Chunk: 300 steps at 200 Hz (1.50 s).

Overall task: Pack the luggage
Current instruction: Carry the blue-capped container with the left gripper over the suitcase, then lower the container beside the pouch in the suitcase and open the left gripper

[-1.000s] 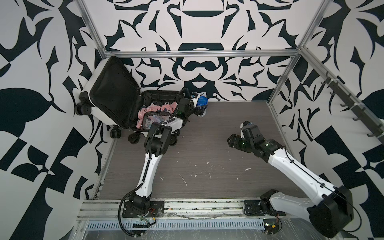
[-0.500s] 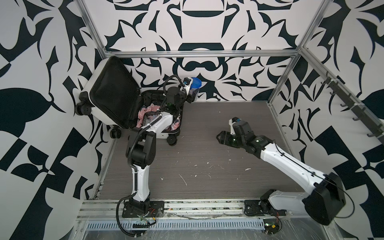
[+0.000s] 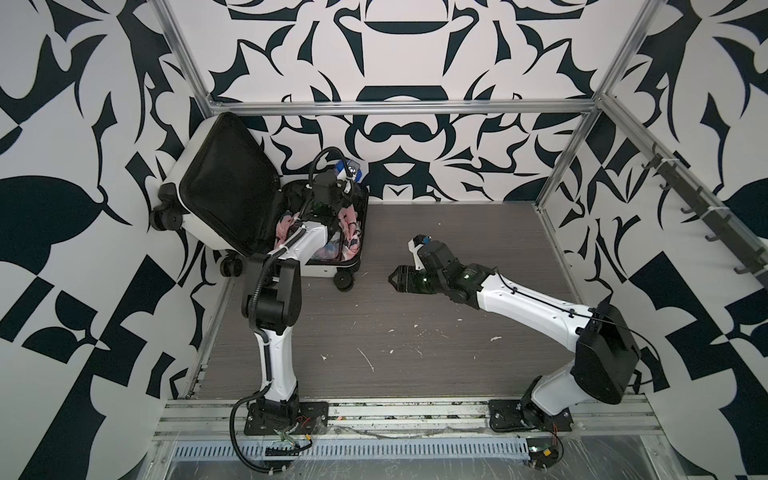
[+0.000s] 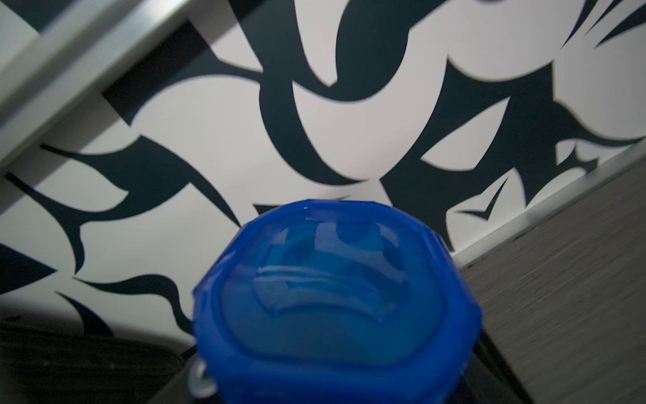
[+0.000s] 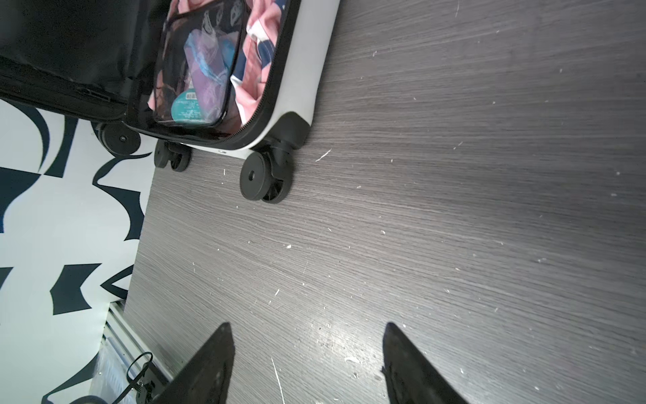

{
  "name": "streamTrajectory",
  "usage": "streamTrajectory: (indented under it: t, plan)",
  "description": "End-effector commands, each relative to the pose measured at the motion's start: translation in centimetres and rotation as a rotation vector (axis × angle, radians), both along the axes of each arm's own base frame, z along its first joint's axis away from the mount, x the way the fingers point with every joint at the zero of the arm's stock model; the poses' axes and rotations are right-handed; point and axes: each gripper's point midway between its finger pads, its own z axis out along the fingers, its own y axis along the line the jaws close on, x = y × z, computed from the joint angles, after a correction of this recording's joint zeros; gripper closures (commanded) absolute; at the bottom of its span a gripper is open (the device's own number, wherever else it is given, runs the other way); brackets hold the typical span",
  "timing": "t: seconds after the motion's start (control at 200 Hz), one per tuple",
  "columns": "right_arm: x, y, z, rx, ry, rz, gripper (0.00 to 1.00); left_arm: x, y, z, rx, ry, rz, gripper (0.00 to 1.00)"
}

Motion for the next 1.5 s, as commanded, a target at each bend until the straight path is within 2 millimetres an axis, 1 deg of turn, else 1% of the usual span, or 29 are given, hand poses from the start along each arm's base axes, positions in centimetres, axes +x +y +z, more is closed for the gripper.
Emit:
streamTrajectory:
  t: [0.0,0.12,0.2,0.245,0.3,0.405,0.435,0.465,0.495,0.505,0.59,0.695,0.805,0.87,0.955,1.085,1.155,1.235,1.33,1.425,1.495]
  plan:
    - [0.2,0.5,2.4,0.063,-0.045,-0.006,0.31,1.6,3.2,-0.3,0.078,-0.027,0.096,0.30]
    - [0.0,0.4,1.9,0.056,-0.035,-0.004,0.31,2.7,5.8,-2.6,0.117,-0.012,0.168,0.29]
    - [0.0,0.3,1.6,0.052,-0.030,-0.003,0.31,3.4,7.1,-3.0,0.157,-0.030,0.213,0.28]
    - [0.0,0.4,1.4,0.051,-0.022,-0.001,0.31,3.7,7.4,-3.6,0.194,-0.034,0.225,0.28]
    - [-0.1,0.5,1.1,0.051,-0.012,0.002,0.31,4.2,7.8,-3.7,0.217,-0.044,0.237,0.28]
    - [-0.2,0.7,0.6,0.048,0.000,0.008,0.31,4.8,7.7,-4.9,0.254,-0.036,0.237,0.27]
    - [-0.1,0.7,0.4,0.046,0.004,0.007,0.31,4.8,7.7,-5.1,0.260,-0.036,0.238,0.24]
    - [-0.1,0.7,0.3,0.044,0.005,0.007,0.31,4.9,7.7,-5.4,0.261,-0.040,0.243,0.17]
    - [-0.1,0.8,0.3,0.044,0.007,0.011,0.31,4.9,7.6,-5.6,0.258,-0.046,0.246,0.03]
    - [-0.1,0.8,0.3,0.044,0.007,0.012,0.31,4.9,7.6,-5.6,0.256,-0.048,0.246,0.00]
    - [0.0,1.0,0.3,0.047,0.007,0.015,0.31,4.5,6.5,-6.1,0.251,-0.053,0.219,0.01]
    - [0.2,1.1,0.4,0.051,0.003,0.015,0.31,4.2,5.0,-5.5,0.247,-0.062,0.207,0.01]
    - [0.3,1.2,0.6,0.054,-0.002,0.013,0.31,3.7,3.5,-3.9,0.245,-0.096,0.222,0.01]
    - [0.3,1.1,0.9,0.058,-0.008,0.012,0.31,3.3,2.2,-3.0,0.244,-0.101,0.214,0.01]
    - [0.2,1.0,1.4,0.062,-0.021,0.011,0.30,2.6,0.7,-2.3,0.246,-0.110,0.210,0.01]
    - [0.1,0.5,2.4,0.063,-0.048,0.006,0.30,1.0,-0.7,-0.8,0.213,-0.117,0.206,0.01]
    - [-0.1,0.2,3.1,0.068,-0.063,0.005,0.30,0.0,-0.9,0.4,0.167,-0.112,0.201,0.01]
    - [-0.3,-0.2,3.5,0.071,-0.076,0.001,0.30,-1.1,-0.7,1.9,0.075,-0.089,0.202,0.01]
    - [-0.6,-0.8,4.0,0.073,-0.088,-0.007,0.30,-2.2,0.0,3.5,-0.052,-0.058,0.212,0.01]
    - [-0.9,-1.3,4.2,0.084,-0.098,-0.018,0.31,-3.0,0.2,3.5,-0.194,0.062,0.195,0.00]
    - [-1.1,-1.6,4.3,0.087,-0.104,-0.027,0.31,-3.8,0.7,2.4,-0.315,0.192,0.184,0.08]
